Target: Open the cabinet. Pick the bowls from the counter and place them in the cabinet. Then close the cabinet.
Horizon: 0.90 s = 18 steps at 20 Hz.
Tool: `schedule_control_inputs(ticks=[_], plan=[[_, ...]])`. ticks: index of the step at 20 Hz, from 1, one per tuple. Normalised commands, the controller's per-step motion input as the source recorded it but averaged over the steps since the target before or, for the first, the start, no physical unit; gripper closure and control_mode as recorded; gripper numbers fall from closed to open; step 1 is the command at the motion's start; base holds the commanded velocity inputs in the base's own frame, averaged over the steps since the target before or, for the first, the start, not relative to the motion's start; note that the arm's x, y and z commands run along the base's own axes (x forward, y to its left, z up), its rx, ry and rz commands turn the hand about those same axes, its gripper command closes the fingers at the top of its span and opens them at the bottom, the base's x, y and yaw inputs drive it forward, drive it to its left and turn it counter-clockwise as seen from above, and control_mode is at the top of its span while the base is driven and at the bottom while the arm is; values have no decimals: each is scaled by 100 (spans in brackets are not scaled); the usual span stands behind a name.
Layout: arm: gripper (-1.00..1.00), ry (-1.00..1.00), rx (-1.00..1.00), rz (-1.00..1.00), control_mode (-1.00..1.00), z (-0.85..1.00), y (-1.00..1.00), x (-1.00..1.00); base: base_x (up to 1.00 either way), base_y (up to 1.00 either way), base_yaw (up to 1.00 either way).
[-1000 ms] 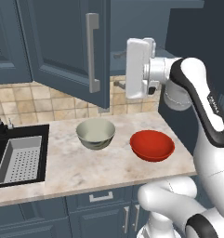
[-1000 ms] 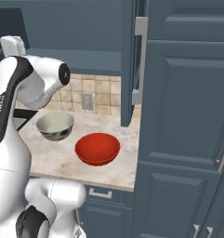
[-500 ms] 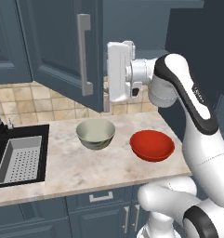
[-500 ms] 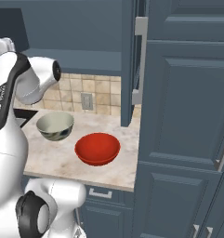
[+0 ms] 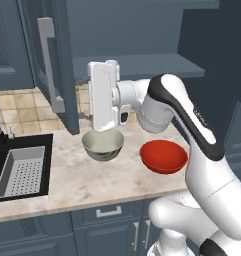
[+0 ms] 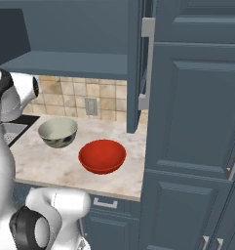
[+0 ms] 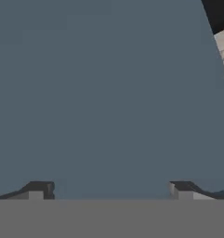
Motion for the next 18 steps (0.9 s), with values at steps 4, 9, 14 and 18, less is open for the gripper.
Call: schedule_control_inputs(ticks=[4,9,14,18], plan=[[-100,4,0,0,-100,-42,100,-62,0,0,0],[-100,12,-3,0,-100,-20,100,-9,0,0,0],[-100,16,-3,-11,-100,0,7,-1,0,0,0],[-100,17,0,-16,-100,18,-92,-13,0,0,0]])
